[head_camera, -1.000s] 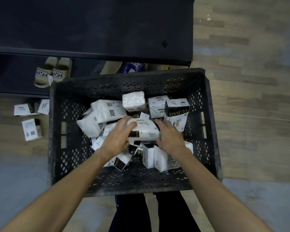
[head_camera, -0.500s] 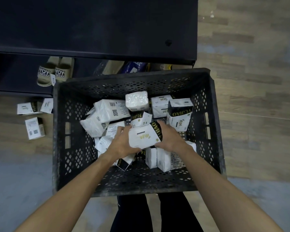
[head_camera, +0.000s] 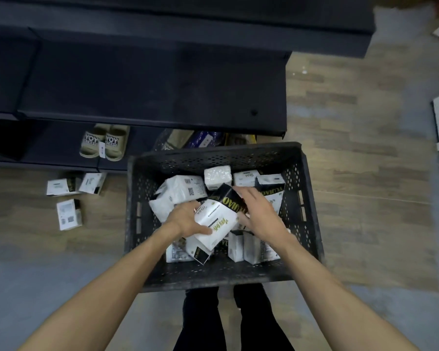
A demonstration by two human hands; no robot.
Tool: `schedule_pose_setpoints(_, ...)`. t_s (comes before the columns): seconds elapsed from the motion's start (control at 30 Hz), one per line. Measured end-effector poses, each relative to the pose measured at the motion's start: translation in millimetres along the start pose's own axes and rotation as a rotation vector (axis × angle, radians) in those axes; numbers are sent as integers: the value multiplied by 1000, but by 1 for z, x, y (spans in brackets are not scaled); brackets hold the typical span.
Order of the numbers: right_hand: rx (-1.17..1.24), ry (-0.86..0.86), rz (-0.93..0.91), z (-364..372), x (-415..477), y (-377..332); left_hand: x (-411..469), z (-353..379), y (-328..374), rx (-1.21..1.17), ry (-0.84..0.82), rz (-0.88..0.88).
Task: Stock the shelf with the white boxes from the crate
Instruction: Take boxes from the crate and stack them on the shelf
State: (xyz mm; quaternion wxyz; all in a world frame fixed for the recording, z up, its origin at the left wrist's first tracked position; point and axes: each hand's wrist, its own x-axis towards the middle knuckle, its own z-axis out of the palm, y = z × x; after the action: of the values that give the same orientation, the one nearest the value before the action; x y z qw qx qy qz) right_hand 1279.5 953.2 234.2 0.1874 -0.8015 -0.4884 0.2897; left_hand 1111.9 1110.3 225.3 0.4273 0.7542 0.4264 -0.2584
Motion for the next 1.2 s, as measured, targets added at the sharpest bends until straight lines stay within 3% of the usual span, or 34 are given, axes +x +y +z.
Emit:
schedule_pose_setpoints(0.07,17,36,111,0,-18,-19,-17,-9,7,1,31,-14)
schedule_pose_setpoints(0.2,50,-69,364,9,-50,-67,-47,-18,13,-21,79,2)
schedule_pose_setpoints(0.43,131,45,495,0,-75,-122,-90,-34,1,-12,147,26)
schedule_pose_setpoints(0.6,173,-81,380,-7,-98,-138,-120,-37,-8,-50,138,144)
schedule_pose_setpoints(0.77,388,-15,168,-7,-130,-148,-158,-27,-13,-167,131,332)
schedule_pose_setpoints(0.9,419,54,128,-10,-163,-153,-195,-16,-14,-146,149,391)
schedule_pose_setpoints(1.2,-185,89,-3,-63,-185,-188,-275,-63,-10,-135,399,480)
